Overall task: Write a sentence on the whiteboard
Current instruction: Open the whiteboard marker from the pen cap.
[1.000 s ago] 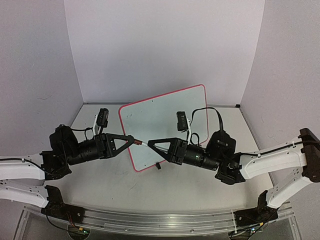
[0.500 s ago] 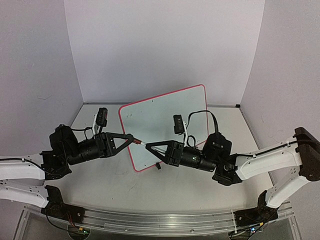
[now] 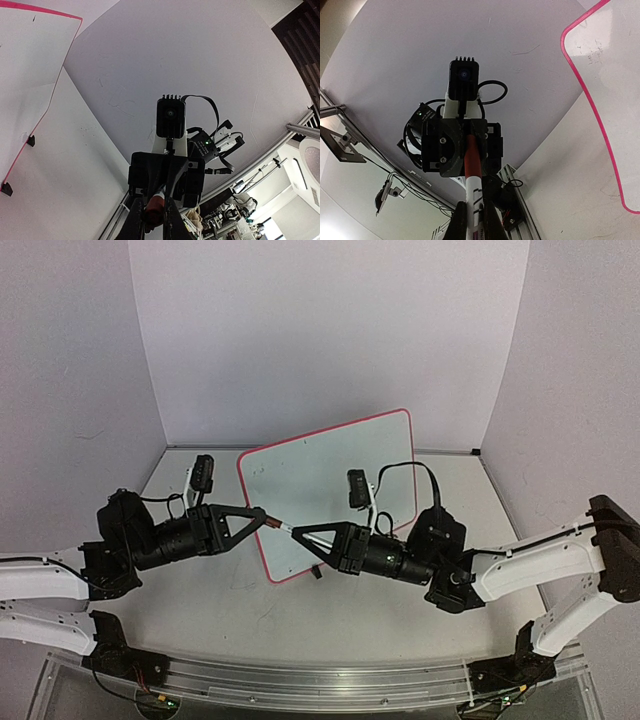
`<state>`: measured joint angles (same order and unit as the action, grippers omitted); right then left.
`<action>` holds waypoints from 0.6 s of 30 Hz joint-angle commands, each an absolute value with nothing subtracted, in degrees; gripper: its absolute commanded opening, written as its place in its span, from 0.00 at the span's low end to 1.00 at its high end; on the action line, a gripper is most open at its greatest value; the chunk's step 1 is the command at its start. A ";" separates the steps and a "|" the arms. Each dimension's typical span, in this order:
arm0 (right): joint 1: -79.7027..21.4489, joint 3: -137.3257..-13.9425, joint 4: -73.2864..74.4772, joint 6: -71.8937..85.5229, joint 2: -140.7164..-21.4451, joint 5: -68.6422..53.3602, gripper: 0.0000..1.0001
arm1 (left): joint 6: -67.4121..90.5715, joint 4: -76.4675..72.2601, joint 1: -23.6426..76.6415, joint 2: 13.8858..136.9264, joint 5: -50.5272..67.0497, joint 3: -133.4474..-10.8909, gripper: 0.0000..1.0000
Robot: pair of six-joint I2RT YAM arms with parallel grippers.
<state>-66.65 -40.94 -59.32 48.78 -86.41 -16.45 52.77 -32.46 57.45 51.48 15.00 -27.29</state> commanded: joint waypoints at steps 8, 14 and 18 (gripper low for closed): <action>-63.67 -32.06 -56.98 51.49 -80.01 -10.91 0.00 | 44.46 -17.53 57.25 46.69 6.00 -35.13 0.00; -61.66 -30.46 -36.40 44.26 -67.83 -8.25 0.00 | 42.31 -4.65 51.33 46.91 7.33 -43.69 0.00; -60.84 -32.13 -20.87 38.49 -56.96 -3.73 0.00 | 41.79 7.82 46.43 48.78 11.80 -47.55 0.00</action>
<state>-61.40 -29.98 -37.63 45.50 -66.58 -9.40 44.39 -7.37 50.54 47.58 8.81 -42.98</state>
